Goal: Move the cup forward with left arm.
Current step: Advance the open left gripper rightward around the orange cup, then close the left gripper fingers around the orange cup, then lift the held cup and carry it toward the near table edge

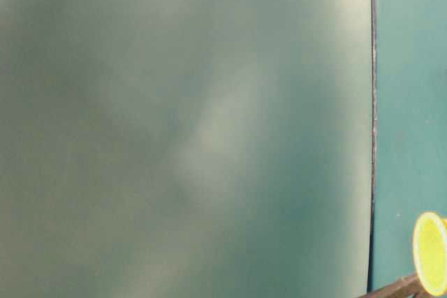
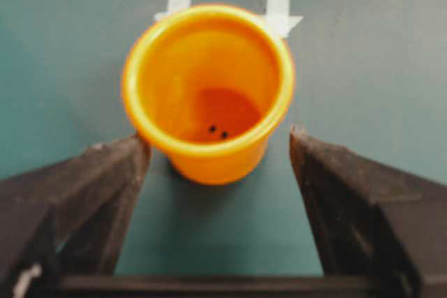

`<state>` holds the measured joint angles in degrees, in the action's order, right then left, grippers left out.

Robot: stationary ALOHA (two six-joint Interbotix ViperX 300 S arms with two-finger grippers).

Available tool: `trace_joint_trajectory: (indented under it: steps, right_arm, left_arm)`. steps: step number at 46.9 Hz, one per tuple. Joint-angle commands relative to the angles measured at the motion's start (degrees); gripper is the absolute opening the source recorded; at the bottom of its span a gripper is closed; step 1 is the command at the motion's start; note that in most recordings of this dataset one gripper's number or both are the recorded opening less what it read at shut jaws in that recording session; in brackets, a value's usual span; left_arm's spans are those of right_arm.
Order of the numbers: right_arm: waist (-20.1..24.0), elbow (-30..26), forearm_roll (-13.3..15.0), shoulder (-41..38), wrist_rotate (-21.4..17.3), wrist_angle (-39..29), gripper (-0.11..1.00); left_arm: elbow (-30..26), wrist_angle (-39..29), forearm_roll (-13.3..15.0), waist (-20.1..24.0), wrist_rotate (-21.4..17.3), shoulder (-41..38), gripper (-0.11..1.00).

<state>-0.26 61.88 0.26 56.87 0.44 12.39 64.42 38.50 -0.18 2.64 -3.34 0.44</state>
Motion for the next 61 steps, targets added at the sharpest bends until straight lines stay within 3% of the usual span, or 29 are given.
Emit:
trace_joint_trajectory:
  steps: [1, 19, 39, 54, 61]
  right_arm:
    - [-0.1, -1.8, 0.1, -0.1, -0.1, 0.4, -0.01]
    - [-0.1, -1.9, 0.1, -0.2, -0.1, 0.4, -0.01]
    - [-0.1, -2.0, 0.1, -0.1, -0.2, 0.4, -0.01]
    - [-0.1, -2.1, 0.1, -0.1, -0.2, 0.4, -0.01]
    - [-0.1, -2.1, 0.1, -0.1, -0.2, 0.4, -0.01]
  left_arm:
    - [-1.5, 0.2, 0.1, -0.4, 0.1, -0.3, 0.78]
    - [-3.4, 3.8, -0.1, -0.4, -0.2, -5.5, 0.78]
    - [-4.4, 8.5, -0.1, -0.4, -0.1, -6.1, 0.78]
    - [-5.6, 7.6, -0.1, -0.4, -0.8, -6.7, 0.78]
    - [-5.3, 7.0, -0.1, -0.4, -1.2, -6.5, 0.73]
